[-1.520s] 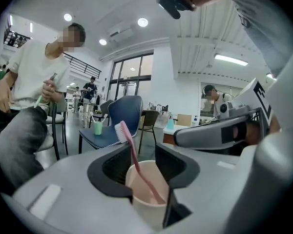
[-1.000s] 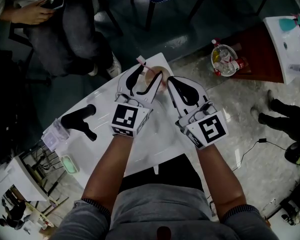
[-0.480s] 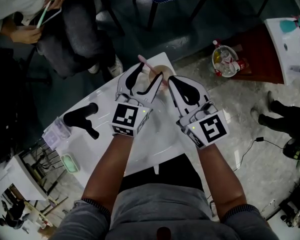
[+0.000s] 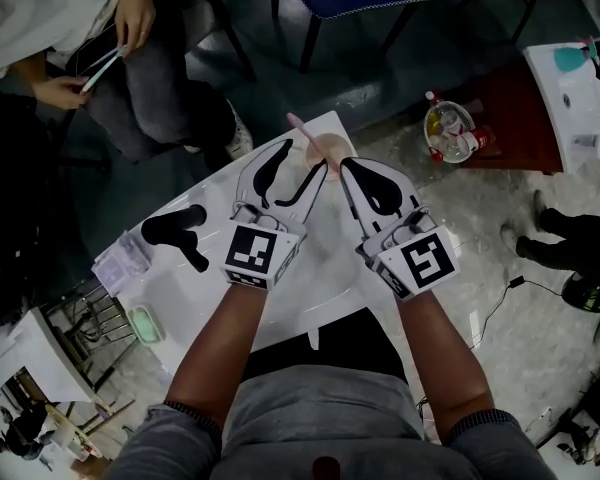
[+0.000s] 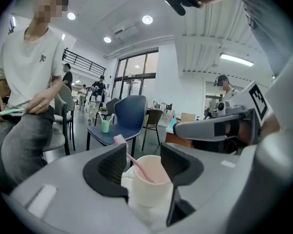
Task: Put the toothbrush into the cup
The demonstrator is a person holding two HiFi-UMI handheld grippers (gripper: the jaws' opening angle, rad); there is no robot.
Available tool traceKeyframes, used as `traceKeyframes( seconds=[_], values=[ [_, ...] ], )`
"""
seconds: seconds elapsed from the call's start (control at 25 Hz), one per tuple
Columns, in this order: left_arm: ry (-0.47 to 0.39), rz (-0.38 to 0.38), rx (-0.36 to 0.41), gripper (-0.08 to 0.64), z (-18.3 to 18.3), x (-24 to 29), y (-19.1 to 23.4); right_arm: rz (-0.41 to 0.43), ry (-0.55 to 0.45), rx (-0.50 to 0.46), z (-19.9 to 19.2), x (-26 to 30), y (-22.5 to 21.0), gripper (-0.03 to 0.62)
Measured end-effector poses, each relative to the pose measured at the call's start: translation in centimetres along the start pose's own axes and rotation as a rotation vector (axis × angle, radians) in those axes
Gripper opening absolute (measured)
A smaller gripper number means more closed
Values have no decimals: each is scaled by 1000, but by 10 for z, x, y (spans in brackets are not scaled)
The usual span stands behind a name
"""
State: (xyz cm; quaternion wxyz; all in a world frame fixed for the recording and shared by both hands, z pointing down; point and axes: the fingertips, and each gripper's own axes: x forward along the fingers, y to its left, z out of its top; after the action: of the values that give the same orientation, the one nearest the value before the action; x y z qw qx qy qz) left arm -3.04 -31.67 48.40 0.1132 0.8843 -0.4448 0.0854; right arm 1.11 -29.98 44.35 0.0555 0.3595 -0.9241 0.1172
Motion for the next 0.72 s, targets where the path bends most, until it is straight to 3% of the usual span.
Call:
traceKeyframes(
  seconds=[0.2, 0.36, 0.72],
  values=[
    [-48, -16, 27, 156, 27, -28, -13, 7, -6, -25, 16, -15, 13, 8],
    [-89, -20, 29, 59, 53, -49, -26, 10, -10, -45, 32, -29, 21, 8],
    [-117, -70, 49, 8, 101, -92, -68, 80, -50, -67, 74, -64, 61, 8]
  ],
)
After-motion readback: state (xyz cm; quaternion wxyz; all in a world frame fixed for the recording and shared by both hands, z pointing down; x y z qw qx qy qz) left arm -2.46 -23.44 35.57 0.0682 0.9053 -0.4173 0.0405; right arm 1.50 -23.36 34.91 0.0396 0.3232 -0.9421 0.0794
